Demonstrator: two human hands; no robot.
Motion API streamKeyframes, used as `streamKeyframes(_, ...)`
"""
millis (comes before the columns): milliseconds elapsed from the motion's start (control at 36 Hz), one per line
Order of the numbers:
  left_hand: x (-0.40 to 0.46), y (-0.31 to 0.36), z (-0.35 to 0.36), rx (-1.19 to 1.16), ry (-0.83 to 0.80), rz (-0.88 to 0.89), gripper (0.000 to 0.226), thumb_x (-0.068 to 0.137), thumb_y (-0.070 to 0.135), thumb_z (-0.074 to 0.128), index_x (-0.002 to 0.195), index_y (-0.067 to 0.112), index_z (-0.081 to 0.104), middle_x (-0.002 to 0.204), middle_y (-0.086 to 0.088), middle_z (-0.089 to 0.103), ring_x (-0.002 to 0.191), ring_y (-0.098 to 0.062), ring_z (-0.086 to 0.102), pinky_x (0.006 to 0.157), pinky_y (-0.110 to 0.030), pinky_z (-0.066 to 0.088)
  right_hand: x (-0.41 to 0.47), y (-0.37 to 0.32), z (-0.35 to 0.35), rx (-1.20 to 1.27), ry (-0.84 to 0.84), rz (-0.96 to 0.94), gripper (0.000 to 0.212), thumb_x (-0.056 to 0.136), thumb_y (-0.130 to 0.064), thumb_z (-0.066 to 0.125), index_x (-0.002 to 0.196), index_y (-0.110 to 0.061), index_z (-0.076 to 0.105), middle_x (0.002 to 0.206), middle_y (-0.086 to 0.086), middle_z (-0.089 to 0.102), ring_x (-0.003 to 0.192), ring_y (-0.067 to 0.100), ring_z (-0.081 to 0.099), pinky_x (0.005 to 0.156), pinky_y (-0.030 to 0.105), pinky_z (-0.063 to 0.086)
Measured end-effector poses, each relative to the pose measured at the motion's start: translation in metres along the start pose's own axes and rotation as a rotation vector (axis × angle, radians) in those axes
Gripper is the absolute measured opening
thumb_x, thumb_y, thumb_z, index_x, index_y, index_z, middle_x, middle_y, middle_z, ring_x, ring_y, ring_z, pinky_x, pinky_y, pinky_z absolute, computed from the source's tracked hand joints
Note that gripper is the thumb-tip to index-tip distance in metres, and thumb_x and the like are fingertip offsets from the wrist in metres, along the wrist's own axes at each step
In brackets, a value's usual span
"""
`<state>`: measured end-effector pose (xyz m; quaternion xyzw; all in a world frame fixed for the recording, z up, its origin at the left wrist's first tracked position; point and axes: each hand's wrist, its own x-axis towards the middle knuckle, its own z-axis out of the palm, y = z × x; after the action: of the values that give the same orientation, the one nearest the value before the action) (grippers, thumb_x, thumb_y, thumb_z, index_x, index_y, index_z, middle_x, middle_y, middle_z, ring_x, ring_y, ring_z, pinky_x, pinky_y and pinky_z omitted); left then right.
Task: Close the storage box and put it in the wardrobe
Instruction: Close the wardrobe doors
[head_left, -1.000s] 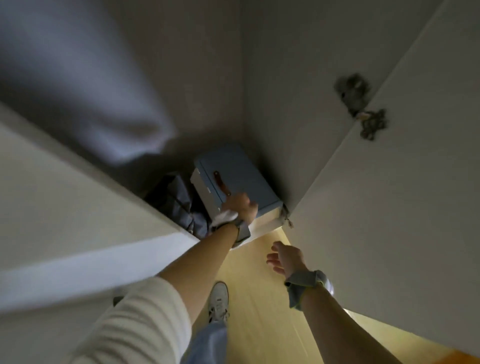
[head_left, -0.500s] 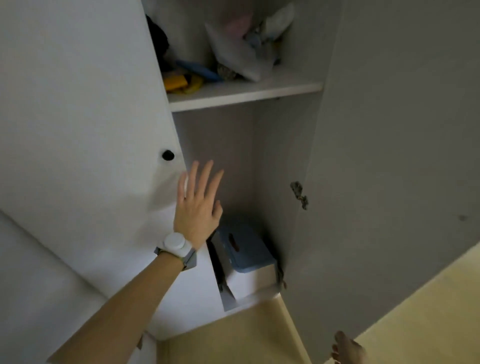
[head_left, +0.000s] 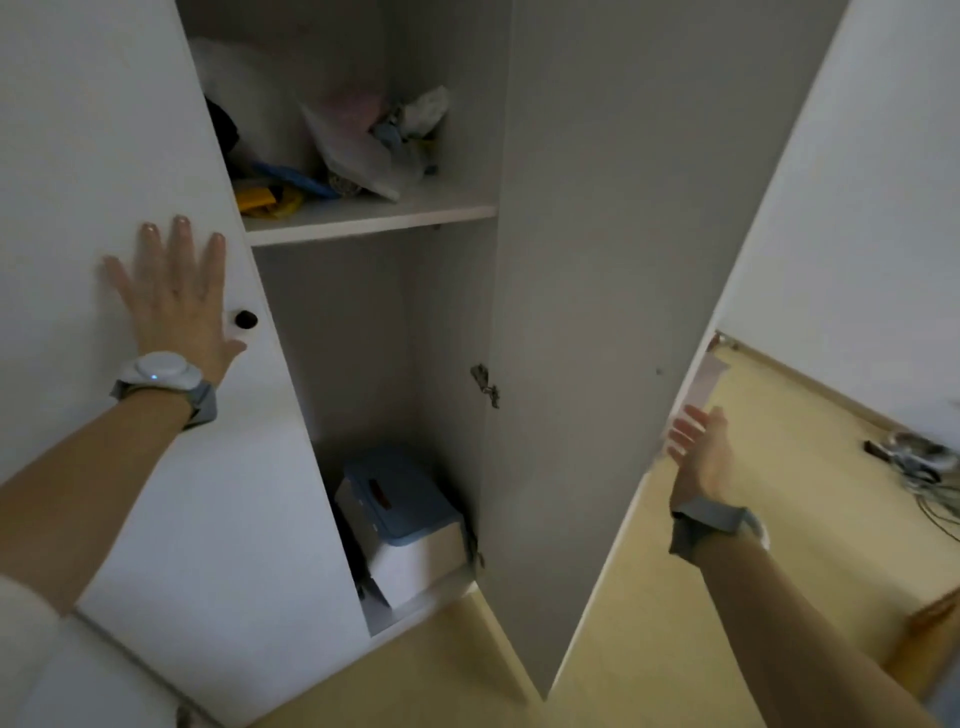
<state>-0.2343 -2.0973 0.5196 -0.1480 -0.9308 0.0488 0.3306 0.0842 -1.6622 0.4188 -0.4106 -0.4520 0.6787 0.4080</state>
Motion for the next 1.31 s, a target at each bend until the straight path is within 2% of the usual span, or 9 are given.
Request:
streamKeyframes(139, 0.002, 0.0, 0.003, 0.055, -0.031, -0.019, 0.148, 0.063, 0.041, 0.097, 0.168, 0.019, -0.005, 0.173, -0.014, -0.016, 0.154, -0.03, -0.027, 0.116, -0.077, 0.005, 0.001, -0.034, 0.026, 0.006, -0.159, -0.191, 0.04, 0.107, -0.055, 0.041, 0.101, -0.024, 0.067, 0.075, -0.014, 0.062, 0.062, 0.0, 0.057, 0.061, 0.018, 0.044)
streamKeyframes(306, -0.001, 0.006, -0.003, 0.112, -0.084, -0.057, 0.148, 0.064, 0.052, 0.093, 0.167, 0.018, -0.008, 0.172, -0.015, -0.019, 0.158, -0.04, -0.017, 0.115, -0.078, 0.016, 0.003, -0.044, 0.04, -0.061, -0.173, -0.199, 0.044, 0.101, -0.063, 0.041, 0.079, -0.035, 0.067, 0.085, -0.017, 0.072, 0.093, 0.014, 0.07, 0.101, 0.036, 0.047)
streamKeyframes(417, 0.001, 0.002, -0.001, 0.146, -0.081, -0.052, 0.147, 0.066, 0.058, 0.089, 0.167, 0.018, -0.01, 0.172, -0.017, -0.019, 0.158, -0.046, -0.01, 0.116, -0.078, 0.016, 0.002, -0.035, 0.04, -0.161, -0.188, -0.278, 0.059, 0.097, -0.072, 0.035, 0.08, -0.028, 0.069, 0.092, -0.006, 0.077, 0.096, 0.017, 0.072, 0.104, 0.047, 0.05)
streamKeyframes(528, 0.002, 0.004, 0.002, 0.173, -0.08, -0.063, 0.146, 0.068, 0.064, 0.084, 0.166, 0.018, -0.015, 0.171, -0.017, -0.021, 0.158, -0.045, -0.012, 0.117, -0.077, 0.017, -0.015, -0.024, 0.049, -0.176, -0.122, -0.377, 0.055, 0.099, -0.068, 0.034, 0.063, -0.027, 0.041, 0.067, -0.002, 0.046, 0.067, 0.016, 0.047, 0.077, 0.042, 0.043)
streamKeyframes(667, 0.0, -0.005, 0.008, 0.181, -0.046, -0.062, 0.145, 0.069, 0.067, 0.082, 0.166, 0.02, -0.015, 0.171, -0.015, -0.023, 0.158, -0.043, -0.01, 0.117, -0.076, 0.02, -0.073, -0.005, 0.072, -0.219, -0.193, -0.603, 0.045, 0.112, -0.04, 0.031, 0.075, -0.015, 0.041, 0.068, -0.004, 0.042, 0.066, 0.014, 0.041, 0.067, 0.034, 0.038)
streamKeyframes(806, 0.003, -0.007, 0.012, 0.228, -0.048, -0.057, 0.142, 0.071, 0.077, 0.072, 0.165, 0.019, -0.017, 0.172, -0.014, -0.021, 0.159, -0.042, -0.005, 0.116, -0.073, 0.025, -0.113, 0.023, 0.109, -0.297, -0.429, -0.726, 0.05, 0.108, -0.06, 0.028, 0.118, -0.028, 0.066, 0.1, -0.014, 0.059, 0.091, 0.01, 0.053, 0.083, 0.035, 0.047)
streamKeyframes(917, 0.004, -0.006, 0.012, 0.25, -0.043, -0.042, 0.141, 0.072, 0.082, 0.066, 0.164, 0.02, -0.021, 0.171, -0.013, -0.023, 0.16, -0.039, -0.005, 0.117, -0.07, 0.026, -0.149, 0.041, 0.154, -0.376, -0.625, -0.716, 0.048, 0.111, -0.049, 0.032, 0.159, -0.045, 0.032, 0.141, -0.028, 0.056, 0.124, 0.001, 0.057, 0.106, 0.027, 0.047)
streamKeyframes(1028, 0.007, -0.015, 0.015, 0.291, -0.069, -0.03, 0.141, 0.072, 0.082, 0.067, 0.164, 0.022, -0.022, 0.172, -0.011, -0.022, 0.16, -0.037, -0.005, 0.116, -0.067, 0.028, -0.177, 0.062, 0.219, -0.428, -0.692, -0.709, 0.063, 0.106, -0.053, 0.045, 0.162, -0.047, 0.016, 0.089, -0.011, 0.059, 0.082, 0.002, 0.057, 0.077, 0.011, 0.051)
streamKeyframes(1306, 0.009, -0.019, 0.037, 0.21, 0.082, -0.056, 0.149, 0.062, 0.052, 0.094, 0.167, 0.025, -0.008, 0.175, -0.008, -0.009, 0.161, -0.036, 0.003, 0.116, -0.071, 0.026, -0.189, 0.108, 0.344, -0.39, -0.639, -0.679, 0.078, 0.1, -0.049, 0.06, 0.161, -0.049, 0.011, 0.097, -0.001, 0.061, 0.078, 0.009, 0.059, 0.081, 0.038, 0.059)
